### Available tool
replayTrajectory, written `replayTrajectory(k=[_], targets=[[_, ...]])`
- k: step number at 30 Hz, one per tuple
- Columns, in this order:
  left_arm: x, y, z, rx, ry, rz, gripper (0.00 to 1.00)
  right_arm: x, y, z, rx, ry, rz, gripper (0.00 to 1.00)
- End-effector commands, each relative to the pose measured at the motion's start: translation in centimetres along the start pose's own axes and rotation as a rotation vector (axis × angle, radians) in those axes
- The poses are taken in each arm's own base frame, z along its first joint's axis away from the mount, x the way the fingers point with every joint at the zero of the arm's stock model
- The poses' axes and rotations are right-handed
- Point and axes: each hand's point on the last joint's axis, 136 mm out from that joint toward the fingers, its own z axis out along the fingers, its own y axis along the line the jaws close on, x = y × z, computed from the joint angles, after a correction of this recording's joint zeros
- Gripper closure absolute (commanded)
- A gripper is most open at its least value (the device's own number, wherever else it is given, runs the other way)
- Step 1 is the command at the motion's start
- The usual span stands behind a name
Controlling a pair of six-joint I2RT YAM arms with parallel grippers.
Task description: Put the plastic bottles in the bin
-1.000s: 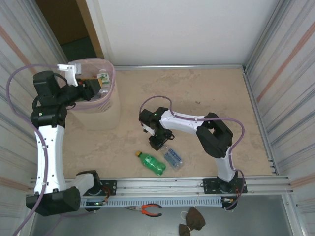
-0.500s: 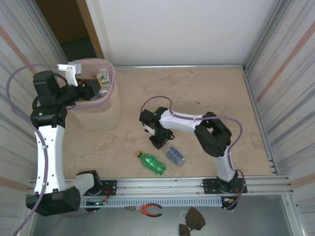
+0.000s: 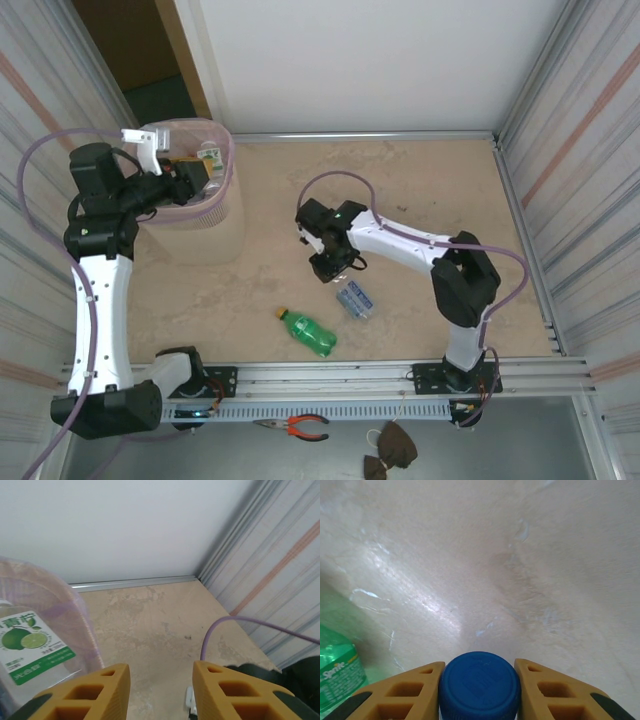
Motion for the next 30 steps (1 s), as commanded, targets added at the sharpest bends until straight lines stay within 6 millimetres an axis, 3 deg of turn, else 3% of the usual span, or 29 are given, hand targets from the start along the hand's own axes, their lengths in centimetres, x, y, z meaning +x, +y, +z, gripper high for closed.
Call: replayTrajectory(k=[1, 11, 18, 25, 30], targets=[[-0.6, -2.3, 0.0, 0.074, -0.021, 0.079, 0.62, -1.0, -1.2, -3.2, -0.007, -0.099, 0.068, 0.73], [2.4, -6.6, 3.7, 0.214, 0.048, 0.185, 0.61, -3.6, -5.0, -12.3, -0.031, -0.434, 0.235, 0.75], [5.7, -12.0, 6.8, 0.426, 0.079, 0.289, 0.56, -4.6, -7.7, -18.8, -0.123, -0.68, 0.428, 0.75], [8.8, -16.9, 9.0, 0.631, 0.144, 0.315, 0.41, -5.0, -7.4, -24.7, -0.29, -0.901, 0.457, 0.75], [10.1, -18.2, 10.7, 0.689, 0.166, 0.267, 0.35, -4.7, -6.4, -28.0, -0.358, -0.998, 0.423, 0.75]])
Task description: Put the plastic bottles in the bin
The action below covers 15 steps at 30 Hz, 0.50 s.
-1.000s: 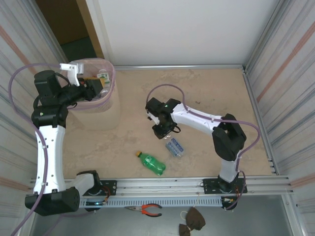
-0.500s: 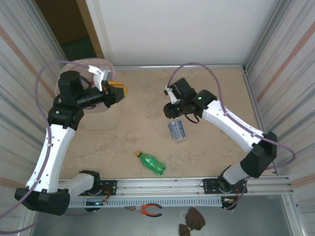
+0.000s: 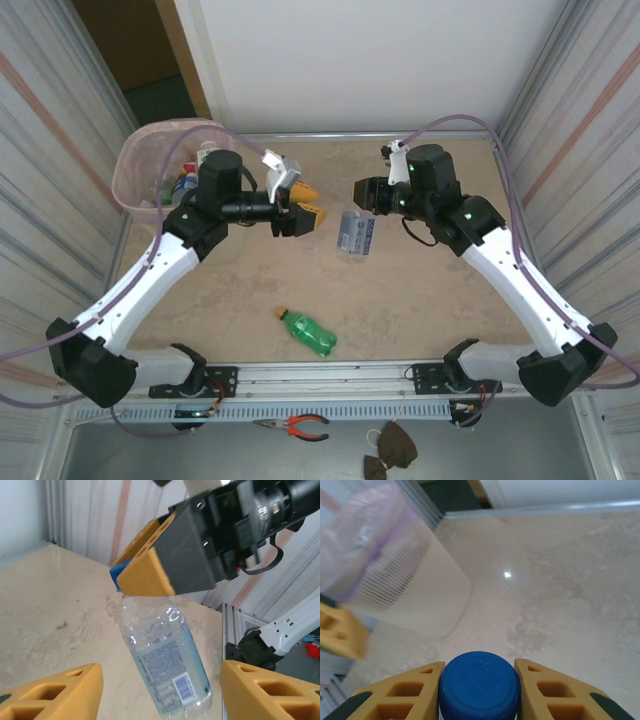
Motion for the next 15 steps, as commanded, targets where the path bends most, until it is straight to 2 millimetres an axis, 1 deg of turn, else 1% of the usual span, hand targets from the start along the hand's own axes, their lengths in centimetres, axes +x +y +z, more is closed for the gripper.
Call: replayTrajectory(k=[1, 4, 7, 11, 13, 15], targets=[[-0.5, -0.8, 1.4, 0.067, -0.033, 0.015, 0.33, -2.1, 2.6, -2.0, -0.121, -0.092, 0.017, 0.75], [-0.3, -1.5, 2.9, 0.093, -0.017, 0.016, 0.27, -2.5, 3.1, -2.6, -0.144, -0.117, 0.027, 0.75], [-0.1, -1.8, 4.3, 0.114, 0.002, -0.011, 0.2, -3.0, 3.1, -3.0, -0.139, -0.141, 0.032, 0.75], [0.5, -1.3, 5.9, 0.089, 0.041, -0.1, 0.18, -3.4, 2.2, -3.4, -0.076, -0.174, 0.037, 0.77], [0.9, -1.0, 6.7, 0.066, 0.055, -0.151, 0.18, -3.6, 1.3, -3.6, -0.013, -0.193, 0.045, 0.78], [1.2, -1.0, 7.4, 0.042, 0.069, -0.186, 0.18, -3.7, 0.8, -3.7, 0.027, -0.206, 0.045, 0.78]])
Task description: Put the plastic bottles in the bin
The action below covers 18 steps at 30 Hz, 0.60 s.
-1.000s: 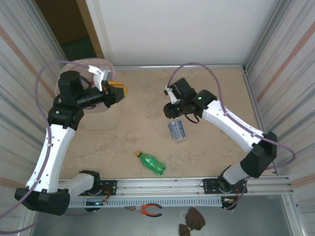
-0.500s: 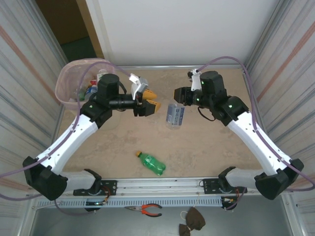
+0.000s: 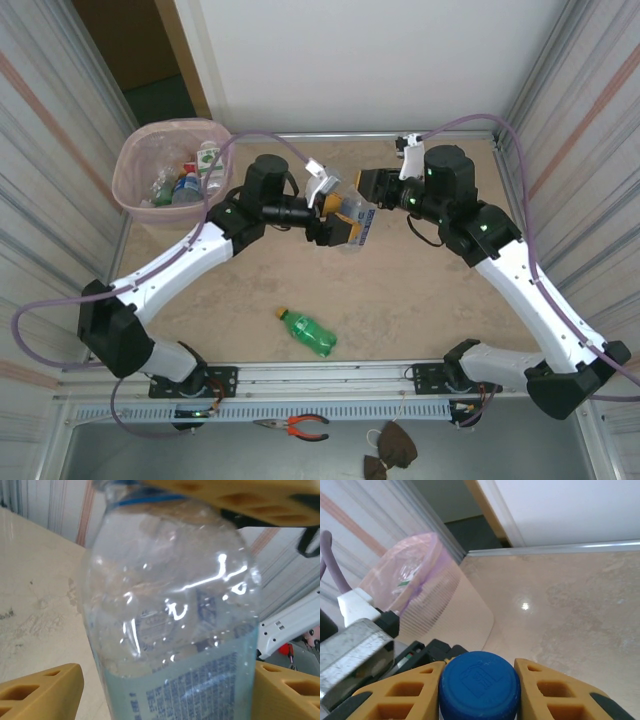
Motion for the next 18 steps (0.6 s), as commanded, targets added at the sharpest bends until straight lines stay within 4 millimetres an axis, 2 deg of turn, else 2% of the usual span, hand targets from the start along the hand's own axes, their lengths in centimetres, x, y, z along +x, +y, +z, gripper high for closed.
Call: replayTrajectory(k=[1, 3, 7, 14, 18], targets=[[-1.2, -0.3, 0.9, -0.044, -0.016, -0.056, 0.19, -1.2, -0.8, -1.2, 0.074, -0.074, 0.014, 0.78], [-0.7, -0.3, 1.7, -0.065, 0.012, -0.06, 0.21, -1.4, -0.9, -1.2, 0.084, -0.085, 0.016, 0.79], [-0.2, -0.2, 2.7, -0.08, 0.059, -0.068, 0.31, -1.5, -0.9, -1.4, 0.094, -0.089, 0.015, 0.79], [-0.5, -0.7, 2.8, -0.065, 0.065, -0.039, 0.46, -1.6, -1.0, -1.9, 0.106, -0.095, 0.018, 0.78], [-0.8, -0.8, 2.6, -0.065, 0.069, -0.011, 0.52, -1.6, -0.8, -2.0, 0.1, -0.097, 0.024, 0.71]])
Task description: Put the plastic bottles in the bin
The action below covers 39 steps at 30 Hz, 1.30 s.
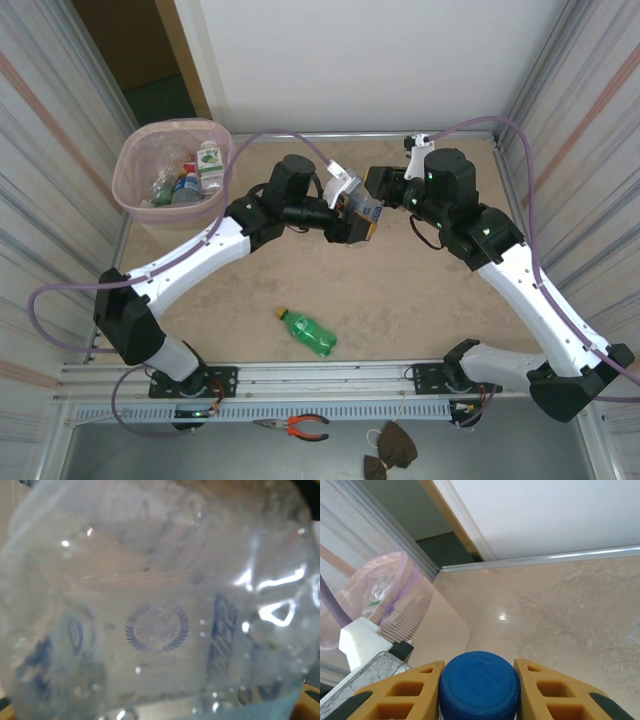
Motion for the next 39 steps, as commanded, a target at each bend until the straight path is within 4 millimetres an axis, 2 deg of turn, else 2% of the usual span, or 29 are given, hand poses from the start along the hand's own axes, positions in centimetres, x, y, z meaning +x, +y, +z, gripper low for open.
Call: replayTrajectory(k=[1, 4, 7, 11, 14, 19, 24, 32, 35, 39], targets=[[-1.1, -0.9, -0.5, 0.007, -0.007, 0.049, 0.53, -1.0, 0.6, -1.3, -0.014, -0.037, 0.009, 0.67], [-1.4, -0.8, -0.9, -0.017, -0.003, 0.071, 0.53, -1.3, 0.6, -1.7, -0.009, -0.042, 0.005, 0.46], [-1.6, -0.1, -1.6, -0.051, 0.003, 0.068, 0.53, -1.6, 0.2, -2.1, 0.01, -0.043, -0.001, 0.33], [-1.7, 1.5, -3.7, -0.123, -0.001, 0.039, 0.54, -1.9, -0.6, -2.6, 0.031, -0.051, 0.0, 0.29], [-2.1, 3.3, -6.3, -0.193, -0.019, -0.001, 0.56, -2.2, -1.0, -3.2, 0.042, -0.063, 0.001, 0.27], [-2.7, 5.5, -11.5, -0.307, -0.054, -0.05, 0.57, -2.6, -1.6, -3.7, 0.061, -0.072, 0.001, 0.27], [-2.7, 7.7, -17.8, -0.476, -0.055, -0.114, 0.6, -2.7, -1.8, -3.8, 0.071, -0.071, 0.0, 0.26], [-0.7, 11.8, -28.6, -0.816, -0.115, -0.312, 0.63, -2.5, -2.0, -3.2, 0.075, -0.057, 0.001, 0.26], [0.5, 13.7, -32.7, -1.029, -0.136, -0.39, 0.74, -2.3, -2.1, -2.9, 0.08, -0.048, 0.003, 0.27], [1.8, 15.7, -36.9, -1.255, -0.145, -0.494, 0.75, -2.1, -2.3, -2.8, 0.083, -0.045, 0.006, 0.27]])
